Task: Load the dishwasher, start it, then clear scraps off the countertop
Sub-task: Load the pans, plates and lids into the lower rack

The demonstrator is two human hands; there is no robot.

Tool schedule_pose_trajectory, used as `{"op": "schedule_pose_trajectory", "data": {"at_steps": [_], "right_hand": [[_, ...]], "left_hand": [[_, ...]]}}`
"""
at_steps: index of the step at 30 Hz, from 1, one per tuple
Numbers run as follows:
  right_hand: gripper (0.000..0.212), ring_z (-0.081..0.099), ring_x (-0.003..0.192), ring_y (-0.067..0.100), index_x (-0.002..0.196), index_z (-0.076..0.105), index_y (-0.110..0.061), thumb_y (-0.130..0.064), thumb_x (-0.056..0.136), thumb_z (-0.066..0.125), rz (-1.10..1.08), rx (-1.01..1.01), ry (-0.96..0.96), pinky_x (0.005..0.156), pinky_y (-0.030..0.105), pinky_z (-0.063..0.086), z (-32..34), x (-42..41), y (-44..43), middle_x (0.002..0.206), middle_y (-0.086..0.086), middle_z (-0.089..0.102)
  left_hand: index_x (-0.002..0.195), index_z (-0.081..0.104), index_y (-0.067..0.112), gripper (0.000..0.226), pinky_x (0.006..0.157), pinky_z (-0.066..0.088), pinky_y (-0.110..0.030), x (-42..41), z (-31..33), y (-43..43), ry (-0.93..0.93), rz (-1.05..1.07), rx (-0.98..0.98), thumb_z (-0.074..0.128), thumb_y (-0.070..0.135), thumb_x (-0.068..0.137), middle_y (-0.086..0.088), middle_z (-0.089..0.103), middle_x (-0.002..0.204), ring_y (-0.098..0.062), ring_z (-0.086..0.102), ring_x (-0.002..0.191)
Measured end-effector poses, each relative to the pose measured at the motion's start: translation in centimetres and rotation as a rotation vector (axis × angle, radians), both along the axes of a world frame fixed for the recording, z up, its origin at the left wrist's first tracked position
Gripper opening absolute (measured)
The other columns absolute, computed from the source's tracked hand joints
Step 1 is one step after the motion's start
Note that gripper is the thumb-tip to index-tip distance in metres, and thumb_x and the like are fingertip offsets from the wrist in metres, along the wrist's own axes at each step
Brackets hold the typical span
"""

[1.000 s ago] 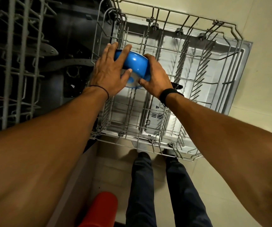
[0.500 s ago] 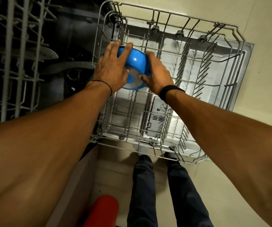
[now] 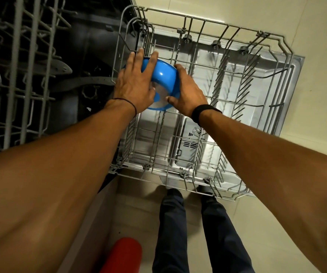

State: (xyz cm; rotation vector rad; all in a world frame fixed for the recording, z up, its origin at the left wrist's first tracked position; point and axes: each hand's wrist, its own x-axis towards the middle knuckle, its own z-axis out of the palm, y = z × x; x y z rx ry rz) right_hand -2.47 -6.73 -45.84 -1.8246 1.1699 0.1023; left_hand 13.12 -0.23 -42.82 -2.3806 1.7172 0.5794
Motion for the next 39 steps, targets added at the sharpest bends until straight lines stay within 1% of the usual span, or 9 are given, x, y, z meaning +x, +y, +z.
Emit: {"op": "schedule_pose_trajectory", "data": {"at_steps": [4,12,19,22,24,27,31,35,39], "right_hand": [[0.101,0.04,0.14,0.029,0.16,0.007,-0.019,-0.02,0.086,0.076,0.043,-0.038,0.005,0.111,0.04,0.037,0.2,-0.4,-0.4,0.159,0.008,0.03],[0.1,0.04,0.14,0.03,0.16,0.009,-0.021,-0.021,0.086,0.076,0.088,-0.055,0.025,0.112,0.043,0.04,2.1,-1.2,-1.0,0.159,0.01,0.029],[0.092,0.037,0.143,0.032,0.159,0.012,-0.021,-0.024,0.09,0.072,0.118,-0.067,0.068,0.115,0.043,0.035,11.0,-4.7,-0.8,0.162,0.012,0.025],[0.088,0.035,0.144,0.031,0.159,0.015,-0.02,-0.026,0.091,0.071,0.086,-0.076,0.1,0.116,0.042,0.034,12.4,-6.2,0.2,0.162,0.012,0.026],[0.085,0.035,0.144,0.03,0.159,0.016,-0.021,-0.026,0.093,0.068,0.111,-0.133,0.069,0.115,0.042,0.035,24.5,-8.5,-1.0,0.162,0.01,0.025],[0.081,0.031,0.147,0.029,0.159,0.014,-0.024,-0.03,0.095,0.064,0.109,-0.185,0.071,0.118,0.044,0.033,26.8,-9.0,-1.5,0.164,0.009,0.022],[0.079,0.03,0.147,0.029,0.158,0.017,-0.025,-0.034,0.095,0.064,0.111,-0.33,-0.015,0.117,0.049,0.034,39.3,-10.8,-1.0,0.162,0.01,0.027],[0.072,0.037,0.143,0.03,0.155,0.023,-0.024,-0.039,0.095,0.061,0.093,-0.508,-0.095,0.113,0.052,0.037,47.6,-11.0,-0.8,0.159,0.01,0.034],[0.066,0.04,0.141,0.028,0.154,0.025,-0.026,-0.045,0.098,0.054,0.153,-0.675,-0.198,0.112,0.052,0.037,53.1,-10.0,-0.1,0.157,0.007,0.037]], "left_hand": [[0.162,0.002,0.029,0.088,0.122,0.019,-0.055,-0.3,0.3,-0.2,-0.004,-0.012,0.01,0.061,0.028,0.096,-0.012,0.0,0.169,-0.034,0.001,0.156],[0.162,0.002,0.027,0.089,0.121,0.02,-0.053,-1.8,2.2,-0.4,-0.038,-0.045,0.05,0.061,0.029,0.096,-0.01,-0.003,0.17,-0.034,-0.001,0.156],[0.162,-0.001,0.026,0.085,0.123,0.019,-0.05,-6.1,9.9,0.8,-0.038,-0.029,0.057,0.056,0.034,0.1,-0.013,-0.006,0.169,-0.034,-0.002,0.156],[0.162,0.001,0.026,0.085,0.122,0.021,-0.048,-8.4,11.3,1.7,0.0,0.021,0.074,0.057,0.036,0.099,-0.013,-0.003,0.169,-0.034,0.0,0.156],[0.162,0.002,0.027,0.084,0.123,0.019,-0.048,-10.7,23.2,1.2,-0.024,0.013,-0.005,0.057,0.034,0.099,-0.012,-0.003,0.17,-0.033,-0.001,0.156],[0.162,0.004,0.027,0.081,0.123,0.018,-0.05,-11.7,25.7,0.5,0.045,0.031,-0.058,0.055,0.033,0.1,-0.012,-0.001,0.17,-0.032,0.0,0.156],[0.163,0.006,0.026,0.076,0.124,0.014,-0.05,-14.2,39.0,1.6,0.005,0.043,-0.18,0.051,0.034,0.101,-0.012,0.0,0.17,-0.032,0.001,0.156],[0.162,0.012,0.026,0.075,0.123,0.018,-0.05,-14.9,46.9,2.7,-0.079,0.076,-0.323,0.052,0.035,0.1,-0.013,0.007,0.169,-0.032,0.006,0.156],[0.162,0.014,0.026,0.074,0.124,0.018,-0.05,-14.4,52.5,4.3,-0.188,0.14,-0.462,0.051,0.037,0.099,-0.012,0.009,0.169,-0.032,0.008,0.156]]}}
